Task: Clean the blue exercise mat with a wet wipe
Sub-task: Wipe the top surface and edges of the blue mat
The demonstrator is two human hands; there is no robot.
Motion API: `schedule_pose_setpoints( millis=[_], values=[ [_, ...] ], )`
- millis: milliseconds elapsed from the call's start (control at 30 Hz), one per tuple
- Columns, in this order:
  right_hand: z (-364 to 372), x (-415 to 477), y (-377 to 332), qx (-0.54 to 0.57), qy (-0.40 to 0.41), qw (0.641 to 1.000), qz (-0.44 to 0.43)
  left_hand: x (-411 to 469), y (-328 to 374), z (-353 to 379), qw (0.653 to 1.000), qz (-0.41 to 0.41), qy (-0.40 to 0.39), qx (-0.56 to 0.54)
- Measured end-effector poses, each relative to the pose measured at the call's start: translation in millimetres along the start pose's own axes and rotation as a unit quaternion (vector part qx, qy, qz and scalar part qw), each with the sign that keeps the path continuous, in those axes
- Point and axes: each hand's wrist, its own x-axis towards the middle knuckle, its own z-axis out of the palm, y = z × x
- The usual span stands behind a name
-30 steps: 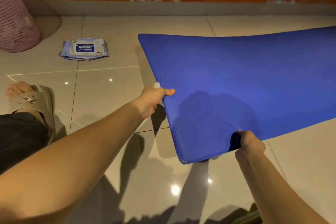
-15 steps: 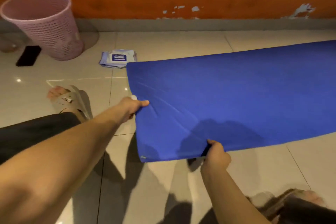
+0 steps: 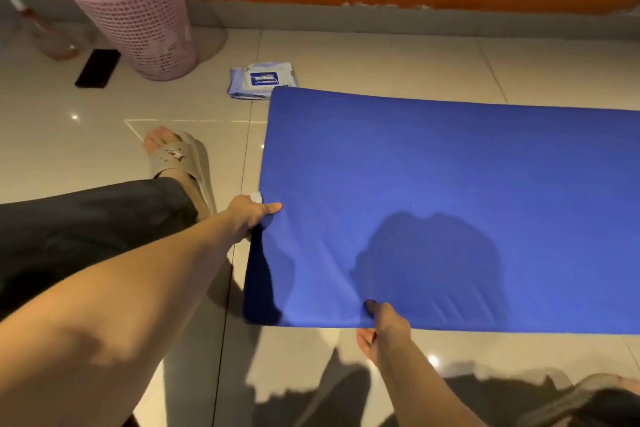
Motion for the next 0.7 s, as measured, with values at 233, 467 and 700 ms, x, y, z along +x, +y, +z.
schedule_pose_setpoints(
  millis=[233, 467, 700],
  values=[
    [-35, 18, -30, -0.009, 0.055, 0.998, -0.033, -2, -10, 51, 1.000, -0.003, -0.015, -0.012],
    [-51, 27, -28, -0.111, -0.015, 0.993, -0.027, -10, -11, 49, 0.997, -0.012, 0.028, 0.065],
    [-49, -5, -92, -0.393, -0.082, 0.909, -0.114, -57, 0, 11, 1.000, 0.006, 0.020, -0.015]
  ],
)
